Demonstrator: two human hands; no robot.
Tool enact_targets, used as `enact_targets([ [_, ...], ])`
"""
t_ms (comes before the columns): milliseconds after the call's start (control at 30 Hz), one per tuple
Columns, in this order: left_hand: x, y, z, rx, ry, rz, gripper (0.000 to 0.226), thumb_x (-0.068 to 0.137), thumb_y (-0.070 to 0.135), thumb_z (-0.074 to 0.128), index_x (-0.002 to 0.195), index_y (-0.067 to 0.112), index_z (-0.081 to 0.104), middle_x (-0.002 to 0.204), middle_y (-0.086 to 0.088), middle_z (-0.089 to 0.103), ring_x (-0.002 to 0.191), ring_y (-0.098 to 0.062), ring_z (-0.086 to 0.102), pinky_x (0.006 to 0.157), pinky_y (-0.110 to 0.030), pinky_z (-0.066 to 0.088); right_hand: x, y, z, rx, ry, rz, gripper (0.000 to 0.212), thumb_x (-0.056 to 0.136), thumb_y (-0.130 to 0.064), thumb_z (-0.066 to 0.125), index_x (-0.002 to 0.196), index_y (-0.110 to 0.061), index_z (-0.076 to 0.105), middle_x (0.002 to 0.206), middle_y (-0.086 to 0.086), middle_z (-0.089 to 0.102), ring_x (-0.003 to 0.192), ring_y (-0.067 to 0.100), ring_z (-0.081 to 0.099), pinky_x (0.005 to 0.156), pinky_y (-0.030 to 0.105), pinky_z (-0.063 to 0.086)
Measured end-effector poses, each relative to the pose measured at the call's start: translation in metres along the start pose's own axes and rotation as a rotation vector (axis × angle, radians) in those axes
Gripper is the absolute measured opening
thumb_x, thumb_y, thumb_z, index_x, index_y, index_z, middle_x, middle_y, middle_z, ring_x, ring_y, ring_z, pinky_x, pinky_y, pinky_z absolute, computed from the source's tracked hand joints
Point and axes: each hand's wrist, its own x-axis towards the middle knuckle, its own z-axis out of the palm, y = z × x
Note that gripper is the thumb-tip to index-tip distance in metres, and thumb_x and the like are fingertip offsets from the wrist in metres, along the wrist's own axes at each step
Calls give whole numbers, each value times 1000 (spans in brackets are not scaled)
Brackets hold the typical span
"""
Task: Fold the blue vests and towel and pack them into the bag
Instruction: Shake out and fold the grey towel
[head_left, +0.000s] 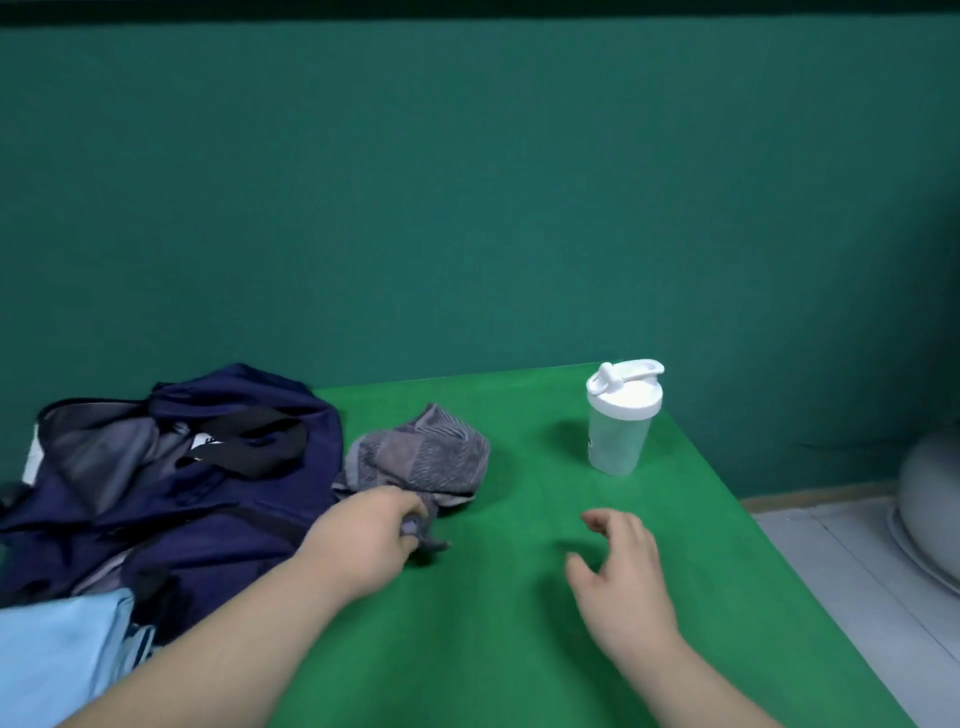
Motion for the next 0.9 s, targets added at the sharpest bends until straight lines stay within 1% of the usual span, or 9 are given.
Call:
enact_targets([
  [133, -94, 22, -2, -31, -115, 59, 34, 86, 26, 62, 118, 36, 65, 117, 11, 67, 107, -17, 62, 91, -25, 47, -65, -40, 2, -96, -213, -176, 53, 83, -24, 65, 134, -27, 49, 131, -11, 41, 130, 10, 34, 118, 27, 24],
  [200, -139, 31, -1, -56, -198, 106, 38, 87, 24, 61, 122, 39, 62, 118, 11, 68, 108, -15, 62, 90, -21, 46, -95, -52, -1, -165, -245, -275, 60, 82, -28, 63, 139, -28, 45, 138, -11, 36, 135, 11, 27, 121, 26, 15],
  [333, -208, 35, -3, -57, -305, 138, 45, 85, 30, 62, 127, 44, 52, 120, 13, 67, 108, -13, 62, 92, -24, 48, -134, -73, -14, -243, -179, -436, 68, 74, -30, 56, 141, -27, 44, 143, -10, 37, 141, 14, 21, 120, 34, 10],
  [467, -239, 29, -3, -119, -298, 55, 43, 80, 47, 62, 122, 41, 57, 114, 14, 68, 102, -12, 63, 91, -28, 50, -146, -94, -12, -330, -340, -430, 60, 87, -38, 53, 146, -30, 41, 149, -10, 42, 144, 13, 27, 122, 44, 6],
  [567, -238, 22, -1, -224, -145, -43, 37, 87, 43, 60, 123, 34, 62, 121, 13, 65, 110, -10, 61, 98, -31, 48, -139, -103, -4, -372, -425, -409, 59, 92, -34, 51, 149, -29, 38, 150, -7, 43, 141, 16, 35, 121, 44, 18],
  [633, -230, 17, 4, -260, -66, -99, 43, 90, 42, 60, 131, 31, 56, 128, 7, 60, 117, -12, 56, 103, -32, 44, -130, -109, 2, -372, -464, -414, 62, 91, -29, 51, 151, -25, 35, 154, -3, 39, 142, 22, 36, 118, 43, 28],
  [800, -193, 12, 21, -329, -55, -250, 65, 91, 43, 60, 148, 21, 38, 143, -3, 49, 132, -21, 47, 110, -36, 38, -103, -127, 13, -366, -594, -343, 72, 92, -22, 50, 158, -19, 21, 157, 8, 32, 140, 27, 40, 114, 34, 33],
  [867, -178, 10, 30, -363, -82, -296, 64, 90, 46, 61, 145, 20, 42, 140, -5, 52, 129, -22, 50, 107, -35, 40, -91, -131, 20, -410, -652, -319, 74, 90, -22, 53, 157, -20, 23, 153, 10, 38, 136, 29, 44, 110, 32, 36],
  [900, -172, 10, 34, -383, -102, -303, 59, 88, 46, 63, 140, 21, 49, 134, -5, 56, 123, -21, 54, 103, -32, 43, -86, -132, 23, -433, -675, -319, 70, 88, -22, 55, 154, -21, 31, 147, 11, 44, 131, 29, 49, 107, 31, 39],
])
